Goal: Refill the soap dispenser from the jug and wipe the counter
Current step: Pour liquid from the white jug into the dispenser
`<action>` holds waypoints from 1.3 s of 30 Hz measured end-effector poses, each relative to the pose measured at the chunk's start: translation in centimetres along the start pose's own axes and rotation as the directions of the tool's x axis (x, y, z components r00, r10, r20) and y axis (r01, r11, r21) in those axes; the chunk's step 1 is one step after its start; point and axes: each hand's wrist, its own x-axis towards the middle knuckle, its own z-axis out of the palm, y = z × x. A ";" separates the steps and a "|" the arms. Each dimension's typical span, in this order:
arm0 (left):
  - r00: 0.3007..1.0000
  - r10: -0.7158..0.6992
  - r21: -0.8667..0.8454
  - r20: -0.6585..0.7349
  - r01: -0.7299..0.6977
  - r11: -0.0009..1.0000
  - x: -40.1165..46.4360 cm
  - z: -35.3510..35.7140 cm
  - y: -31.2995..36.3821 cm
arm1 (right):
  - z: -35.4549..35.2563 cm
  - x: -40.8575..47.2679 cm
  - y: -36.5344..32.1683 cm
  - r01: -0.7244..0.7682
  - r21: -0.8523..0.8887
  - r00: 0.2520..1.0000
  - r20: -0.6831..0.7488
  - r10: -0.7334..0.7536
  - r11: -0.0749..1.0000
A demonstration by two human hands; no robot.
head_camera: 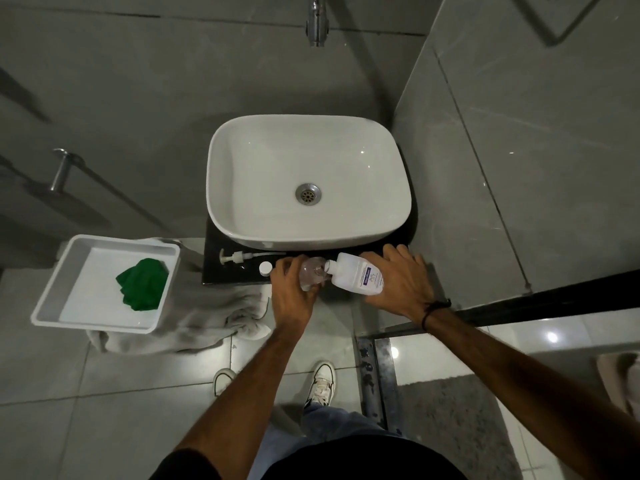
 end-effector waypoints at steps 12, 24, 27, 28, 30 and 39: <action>1.000 -0.029 0.054 -0.001 0.029 0.998 -0.4 -0.7 -0.1 | -1.2 1.5 -0.6 0.074 -0.143 0.997 0.019 -0.072 0.987; 0.999 -0.035 0.050 0.001 0.035 0.998 -0.2 -0.8 0.2 | -1.6 2.0 -0.4 0.083 -0.161 0.996 0.031 -0.079 0.984; 1.000 -0.025 0.020 -0.006 0.025 0.999 -0.1 -0.9 0.5 | -1.4 1.9 -0.4 0.056 -0.124 0.998 0.024 -0.054 0.991; 1.000 -0.025 0.007 -0.004 0.025 1.000 0.0 -0.9 0.6 | -1.3 1.8 -0.4 0.045 -0.102 0.999 0.020 -0.043 0.994; 1.000 -0.026 -0.008 0.002 0.026 1.000 0.3 -0.9 0.8 | -1.0 1.5 -0.3 0.024 -0.062 0.999 0.025 -0.023 0.998; 1.000 -0.013 -0.050 0.012 0.014 0.999 0.5 -0.5 1.1 | 0.5 0.3 0.3 -0.073 0.055 0.997 0.031 0.071 0.996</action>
